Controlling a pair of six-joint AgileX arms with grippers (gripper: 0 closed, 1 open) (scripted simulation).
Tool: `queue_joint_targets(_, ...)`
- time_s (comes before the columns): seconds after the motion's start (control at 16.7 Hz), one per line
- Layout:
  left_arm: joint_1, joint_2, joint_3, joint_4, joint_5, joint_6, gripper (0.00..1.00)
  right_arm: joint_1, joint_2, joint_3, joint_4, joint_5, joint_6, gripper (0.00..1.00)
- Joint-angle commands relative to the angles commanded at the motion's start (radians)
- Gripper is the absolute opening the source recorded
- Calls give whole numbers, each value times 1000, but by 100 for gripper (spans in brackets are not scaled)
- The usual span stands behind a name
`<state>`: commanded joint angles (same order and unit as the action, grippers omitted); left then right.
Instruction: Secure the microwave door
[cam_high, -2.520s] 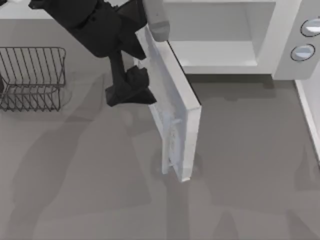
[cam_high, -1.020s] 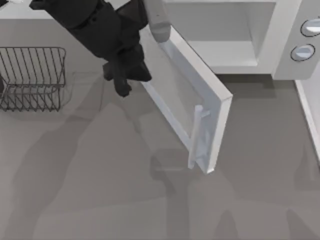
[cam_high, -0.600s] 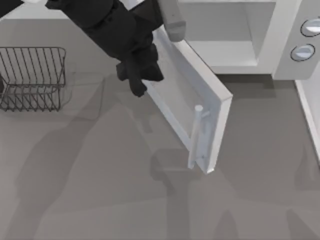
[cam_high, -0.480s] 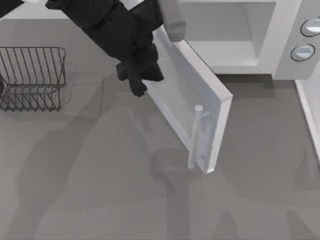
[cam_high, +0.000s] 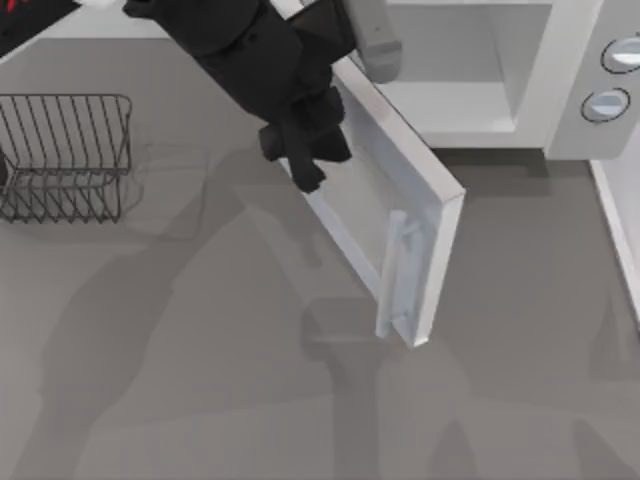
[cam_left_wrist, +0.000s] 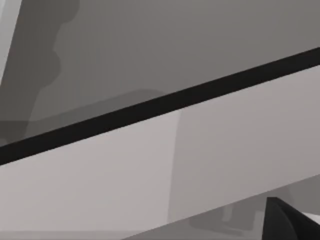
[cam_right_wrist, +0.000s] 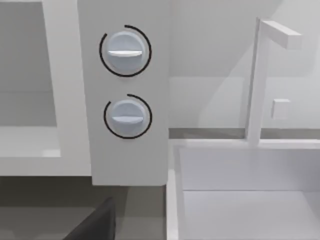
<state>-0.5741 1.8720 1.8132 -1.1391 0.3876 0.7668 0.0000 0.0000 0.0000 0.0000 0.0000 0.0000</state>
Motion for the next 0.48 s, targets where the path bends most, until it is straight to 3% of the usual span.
queue_joint_targets(0.48,-38,36,43,2,-14,-41,0,0,0,0,0,0,0,100)
